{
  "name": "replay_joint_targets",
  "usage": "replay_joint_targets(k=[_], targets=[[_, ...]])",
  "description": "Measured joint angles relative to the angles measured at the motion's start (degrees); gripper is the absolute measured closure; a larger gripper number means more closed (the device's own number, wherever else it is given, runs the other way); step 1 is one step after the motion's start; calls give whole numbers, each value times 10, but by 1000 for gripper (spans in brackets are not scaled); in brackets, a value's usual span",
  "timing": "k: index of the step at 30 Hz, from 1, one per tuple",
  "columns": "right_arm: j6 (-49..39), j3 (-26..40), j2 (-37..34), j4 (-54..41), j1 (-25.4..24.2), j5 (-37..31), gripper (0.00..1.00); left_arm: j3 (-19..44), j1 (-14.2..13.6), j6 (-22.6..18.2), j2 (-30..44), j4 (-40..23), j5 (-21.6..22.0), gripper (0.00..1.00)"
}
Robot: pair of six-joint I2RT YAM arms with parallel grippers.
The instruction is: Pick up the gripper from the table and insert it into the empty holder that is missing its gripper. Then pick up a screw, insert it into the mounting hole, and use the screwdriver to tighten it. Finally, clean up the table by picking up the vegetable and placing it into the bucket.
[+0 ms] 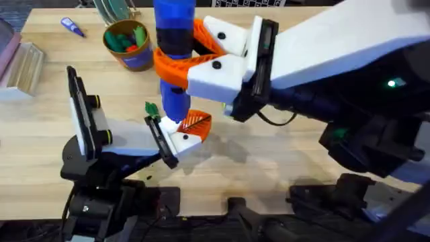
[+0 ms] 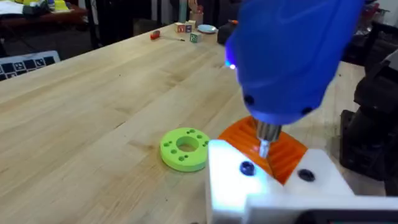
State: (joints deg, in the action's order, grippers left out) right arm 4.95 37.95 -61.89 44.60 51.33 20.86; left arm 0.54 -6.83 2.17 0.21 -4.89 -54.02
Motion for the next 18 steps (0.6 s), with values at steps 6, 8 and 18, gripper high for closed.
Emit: replay_joint_targets(k=[6, 8, 18], targets=[[1, 0, -12, 4, 0, 0, 978, 0, 0, 0, 0, 0, 0, 992], [2, 0, -19, 4, 0, 0, 978, 0, 0, 0, 0, 0, 0, 992], [2, 0, -21, 4, 0, 0, 978, 0, 0, 0, 0, 0, 0, 992]])
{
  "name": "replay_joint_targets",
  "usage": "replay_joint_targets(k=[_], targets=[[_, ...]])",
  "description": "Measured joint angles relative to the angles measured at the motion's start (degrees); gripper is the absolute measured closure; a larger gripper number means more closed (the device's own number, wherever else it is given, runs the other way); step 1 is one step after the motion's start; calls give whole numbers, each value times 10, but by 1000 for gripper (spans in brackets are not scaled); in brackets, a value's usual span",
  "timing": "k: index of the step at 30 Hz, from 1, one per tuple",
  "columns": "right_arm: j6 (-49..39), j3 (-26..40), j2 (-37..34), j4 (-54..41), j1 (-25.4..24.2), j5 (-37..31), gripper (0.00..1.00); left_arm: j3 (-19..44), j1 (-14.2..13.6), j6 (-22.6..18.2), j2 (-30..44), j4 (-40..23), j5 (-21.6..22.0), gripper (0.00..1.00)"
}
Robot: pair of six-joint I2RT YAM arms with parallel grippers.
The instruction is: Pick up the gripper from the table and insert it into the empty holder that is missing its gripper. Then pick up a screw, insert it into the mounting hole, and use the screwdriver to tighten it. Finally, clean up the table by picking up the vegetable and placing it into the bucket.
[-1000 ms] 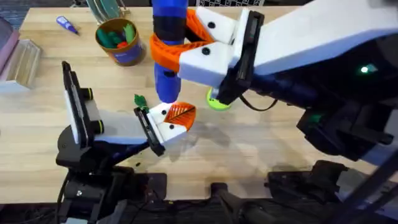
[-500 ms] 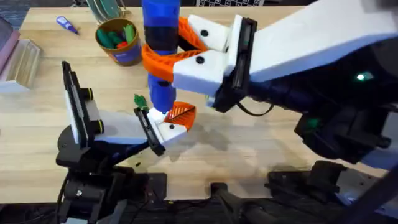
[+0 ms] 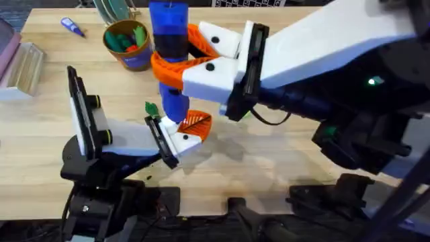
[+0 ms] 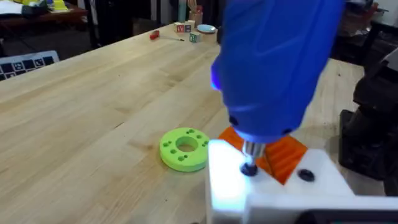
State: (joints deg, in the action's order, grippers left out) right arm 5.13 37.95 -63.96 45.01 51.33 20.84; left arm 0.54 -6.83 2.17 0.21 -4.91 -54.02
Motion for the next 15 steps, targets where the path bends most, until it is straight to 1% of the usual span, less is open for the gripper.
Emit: replay_joint_targets(k=[13, 15], targets=[[0, 0, 0, 0, 0, 0, 979, 0, 0, 0, 0, 0, 0, 992], [0, 0, 0, 12, 0, 0, 979, 0, 0, 0, 0, 0, 0, 992]])
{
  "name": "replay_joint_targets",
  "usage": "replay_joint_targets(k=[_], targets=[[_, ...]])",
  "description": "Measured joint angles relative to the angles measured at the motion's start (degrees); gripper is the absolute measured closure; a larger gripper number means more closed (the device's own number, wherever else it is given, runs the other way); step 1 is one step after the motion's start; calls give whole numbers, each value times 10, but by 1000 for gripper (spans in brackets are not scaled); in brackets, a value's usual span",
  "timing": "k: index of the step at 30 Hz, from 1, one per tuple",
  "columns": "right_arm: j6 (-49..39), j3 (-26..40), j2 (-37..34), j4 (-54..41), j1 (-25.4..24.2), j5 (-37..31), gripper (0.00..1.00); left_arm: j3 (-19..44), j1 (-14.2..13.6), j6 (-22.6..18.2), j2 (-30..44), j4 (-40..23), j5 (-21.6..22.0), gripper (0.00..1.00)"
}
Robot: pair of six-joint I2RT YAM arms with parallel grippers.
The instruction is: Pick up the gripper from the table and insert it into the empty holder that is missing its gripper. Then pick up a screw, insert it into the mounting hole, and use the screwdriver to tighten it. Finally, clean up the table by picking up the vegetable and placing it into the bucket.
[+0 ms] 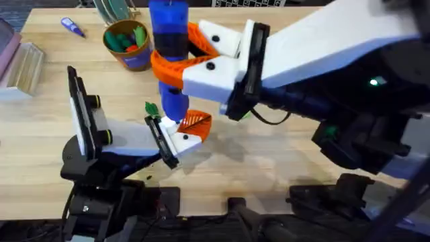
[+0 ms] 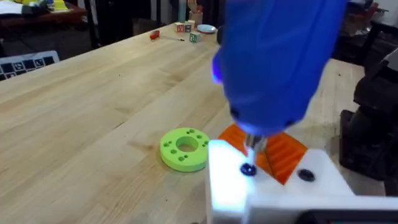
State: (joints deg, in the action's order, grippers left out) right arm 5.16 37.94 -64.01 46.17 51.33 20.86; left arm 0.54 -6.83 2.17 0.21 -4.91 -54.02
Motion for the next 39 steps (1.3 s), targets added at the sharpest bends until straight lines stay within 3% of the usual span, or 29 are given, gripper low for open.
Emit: replay_joint_targets(k=[7, 11, 15, 22, 27, 33, 39], targets=[[-3, -1, -1, 114, 0, 0, 979, 0, 0, 0, 0, 0, 0, 992], [-32, -1, -1, 96, -12, 1, 979, 0, 0, 0, 0, 0, 0, 992], [-100, -1, -1, 39, -55, -10, 979, 0, 0, 0, 0, 0, 0, 992], [-274, -1, -4, -117, -173, -76, 979, 0, 0, 0, 0, 0, 0, 992], [-451, -1, -46, -218, -244, -151, 979, 0, 0, 0, 0, 0, 0, 992], [-633, -1, -155, -234, -308, -247, 979, 0, 0, 0, 0, 0, 0, 992], [-737, -1, -232, -252, -340, -286, 979, 0, 0, 0, 0, 0, 0, 992]])
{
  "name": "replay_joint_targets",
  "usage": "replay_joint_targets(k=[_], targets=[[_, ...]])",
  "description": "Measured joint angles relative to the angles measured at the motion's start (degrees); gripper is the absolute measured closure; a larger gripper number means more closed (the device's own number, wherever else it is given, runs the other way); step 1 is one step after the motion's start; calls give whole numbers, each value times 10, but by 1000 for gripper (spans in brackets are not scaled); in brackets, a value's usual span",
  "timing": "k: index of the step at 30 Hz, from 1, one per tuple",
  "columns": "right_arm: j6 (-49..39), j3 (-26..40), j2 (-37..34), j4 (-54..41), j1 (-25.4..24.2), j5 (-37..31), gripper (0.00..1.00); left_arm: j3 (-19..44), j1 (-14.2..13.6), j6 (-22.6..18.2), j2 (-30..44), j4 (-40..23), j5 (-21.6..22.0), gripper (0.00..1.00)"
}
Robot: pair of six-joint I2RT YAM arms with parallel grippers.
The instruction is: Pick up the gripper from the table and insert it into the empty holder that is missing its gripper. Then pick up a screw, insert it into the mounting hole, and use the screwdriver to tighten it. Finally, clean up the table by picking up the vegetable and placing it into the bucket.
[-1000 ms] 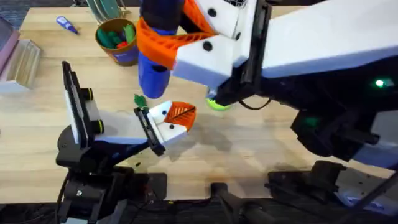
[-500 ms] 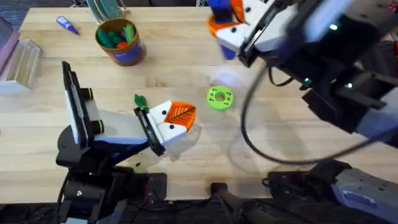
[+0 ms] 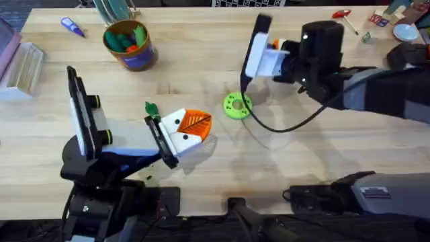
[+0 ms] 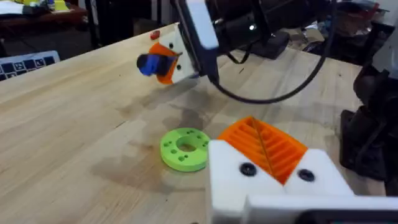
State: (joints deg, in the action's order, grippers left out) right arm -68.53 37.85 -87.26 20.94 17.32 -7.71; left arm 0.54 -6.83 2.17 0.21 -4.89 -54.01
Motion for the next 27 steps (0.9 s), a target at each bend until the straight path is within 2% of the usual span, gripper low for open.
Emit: replay_joint_targets(k=[8, 13, 16, 19, 23, 24, 27], targets=[[-67, 0, -47, -30, 9, -5, 967, 0, 0, 0, 0, 0, 0, 992], [-79, 5, -59, -47, 20, -13, 793, 0, 0, 0, 0, 0, 0, 992], [-80, 13, -59, -62, 20, -13, 722, 0, 0, 0, 0, 0, 0, 992], [-78, 20, -58, -77, 20, -13, 592, 0, 0, 0, 0, 0, 0, 992], [-60, 34, -51, -90, 21, -17, 69, 0, 0, 0, 0, 0, 0, 992], [-50, 38, -47, -97, 21, -17, 27, 0, 0, 0, 0, 0, 0, 992], [1, 38, -46, -102, 22, -22, 12, 0, 0, 0, 0, 0, 0, 992]])
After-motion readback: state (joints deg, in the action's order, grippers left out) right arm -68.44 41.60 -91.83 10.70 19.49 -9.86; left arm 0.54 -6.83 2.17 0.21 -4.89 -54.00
